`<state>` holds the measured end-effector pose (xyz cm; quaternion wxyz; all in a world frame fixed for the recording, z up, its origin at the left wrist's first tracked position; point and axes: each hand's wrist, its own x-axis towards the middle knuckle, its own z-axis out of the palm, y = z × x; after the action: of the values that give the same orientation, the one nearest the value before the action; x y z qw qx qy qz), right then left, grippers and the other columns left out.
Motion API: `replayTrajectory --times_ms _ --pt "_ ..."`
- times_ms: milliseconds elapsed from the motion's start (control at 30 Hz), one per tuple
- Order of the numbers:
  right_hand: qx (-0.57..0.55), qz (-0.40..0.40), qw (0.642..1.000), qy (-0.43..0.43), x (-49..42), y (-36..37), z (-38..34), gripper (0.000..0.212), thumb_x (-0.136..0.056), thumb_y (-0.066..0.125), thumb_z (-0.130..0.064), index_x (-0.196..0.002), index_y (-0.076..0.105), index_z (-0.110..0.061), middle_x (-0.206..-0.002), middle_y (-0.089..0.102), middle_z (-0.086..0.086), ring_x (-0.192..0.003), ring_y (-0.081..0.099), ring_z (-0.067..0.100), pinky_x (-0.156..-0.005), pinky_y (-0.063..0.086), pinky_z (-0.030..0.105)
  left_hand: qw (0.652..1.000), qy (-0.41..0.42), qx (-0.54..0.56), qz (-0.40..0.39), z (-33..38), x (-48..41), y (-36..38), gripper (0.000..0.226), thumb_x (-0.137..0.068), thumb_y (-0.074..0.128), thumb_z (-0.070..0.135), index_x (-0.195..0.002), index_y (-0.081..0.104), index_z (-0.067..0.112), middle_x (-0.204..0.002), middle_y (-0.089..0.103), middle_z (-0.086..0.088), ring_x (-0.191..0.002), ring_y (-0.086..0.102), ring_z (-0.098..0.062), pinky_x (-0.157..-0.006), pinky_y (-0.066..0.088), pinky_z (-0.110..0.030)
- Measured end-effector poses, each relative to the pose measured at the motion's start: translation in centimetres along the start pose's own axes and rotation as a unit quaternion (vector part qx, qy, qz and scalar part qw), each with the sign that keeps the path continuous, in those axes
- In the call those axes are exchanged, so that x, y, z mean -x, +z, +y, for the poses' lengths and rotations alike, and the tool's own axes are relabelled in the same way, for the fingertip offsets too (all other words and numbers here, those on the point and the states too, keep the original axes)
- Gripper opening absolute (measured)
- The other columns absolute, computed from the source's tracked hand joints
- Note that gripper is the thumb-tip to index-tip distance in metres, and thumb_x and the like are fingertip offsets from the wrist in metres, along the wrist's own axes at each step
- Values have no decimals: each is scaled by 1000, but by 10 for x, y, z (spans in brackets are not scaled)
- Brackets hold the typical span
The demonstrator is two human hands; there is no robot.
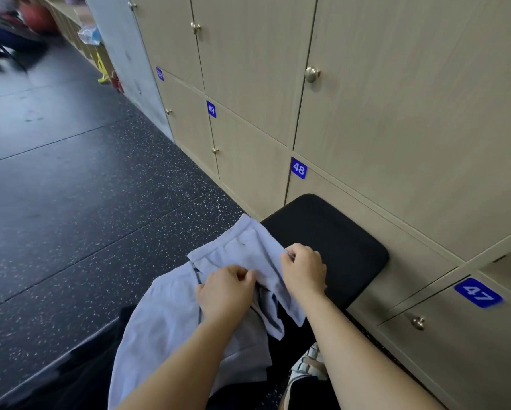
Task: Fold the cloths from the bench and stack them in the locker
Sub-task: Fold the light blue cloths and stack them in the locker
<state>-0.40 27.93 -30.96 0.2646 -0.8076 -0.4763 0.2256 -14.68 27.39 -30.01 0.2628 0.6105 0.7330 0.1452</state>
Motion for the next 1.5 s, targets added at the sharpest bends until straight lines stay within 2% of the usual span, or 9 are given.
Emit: replayTrajectory --times_ms 100,300,600,733,867,1033,1200,1300,1500 --pt "-191 33 978 73 3 -21 2 26 -85 49 -12 -60 42 -14 -59 41 -5 -61 36 16 -57 32 32 993 -20 119 -21 1 -1 -6 29 -90 55 41 -69 59 21 -61 63 7 -68 58 -13 -84 43 -34" --pt "-356 47 930 78 30 -70 -5 15 -88 61 -13 -77 64 -4 -71 58 0 -68 50 10 -59 42 20 931 48 361 -23 28 22 -27 23 -94 58 16 -72 55 8 -56 55 3 -46 47 -2 -48 38 -12" --pt "-314 146 938 -1 75 -132 -21 18 -84 68 -13 -67 62 -13 -64 60 -3 -64 52 14 -65 45 31 916 134 373 -62 65 65 -77 20 -86 68 5 -73 55 -2 -62 44 -4 -61 40 -16 -60 36 -28" --pt "-324 156 933 -32 100 -164 -27 20 -78 71 -6 -65 58 -15 -85 68 -5 -81 63 10 -77 49 26 927 161 339 -11 77 86 -102 35 -86 70 14 -60 47 12 -56 43 -1 -55 38 -16 -57 32 -29" --pt "-330 155 929 -63 123 -193 -34 27 -76 73 -1 -63 53 -13 -59 52 -7 -56 46 6 -56 38 14 912 176 369 -39 88 107 -123 21 -84 69 18 -68 61 7 -60 55 4 -59 47 -13 -65 41 -29" --pt "-343 183 918 -80 138 -222 -38 26 -74 74 0 -69 53 -14 -64 54 -4 -59 47 9 -59 40 19 878 201 429 -65 108 131 -146 19 -90 64 11 -73 56 9 -60 47 -1 -47 38 -4 -51 34 -18" --pt "-368 113 921 -59 152 -248 -41 52 -73 78 -11 -113 45 -16 -81 62 3 -77 60 16 -79 50 32 840 234 474 -122 128 147 -162 18 -92 64 8 -76 57 8 -57 57 7 -50 51 1 -49 40 -12" --pt "-324 44 941 -86 160 -266 -47 48 -72 83 -34 -107 59 -14 -96 69 8 -91 67 22 -88 53 39 811 280 466 -215 140 155 -172 12 -92 64 8 -81 60 7 -67 66 1 -63 61 -9 -60 48 -19" --pt "-222 -5 967 -125 180 -290 -48 41 -92 62 -31 -79 58 7 -73 43 6 -67 37 15 -53 28 26 814 351 362 -289 159 171 -173 7 -91 67 7 -94 62 10 -79 70 -8 -69 65 -17 -65 51 -26"
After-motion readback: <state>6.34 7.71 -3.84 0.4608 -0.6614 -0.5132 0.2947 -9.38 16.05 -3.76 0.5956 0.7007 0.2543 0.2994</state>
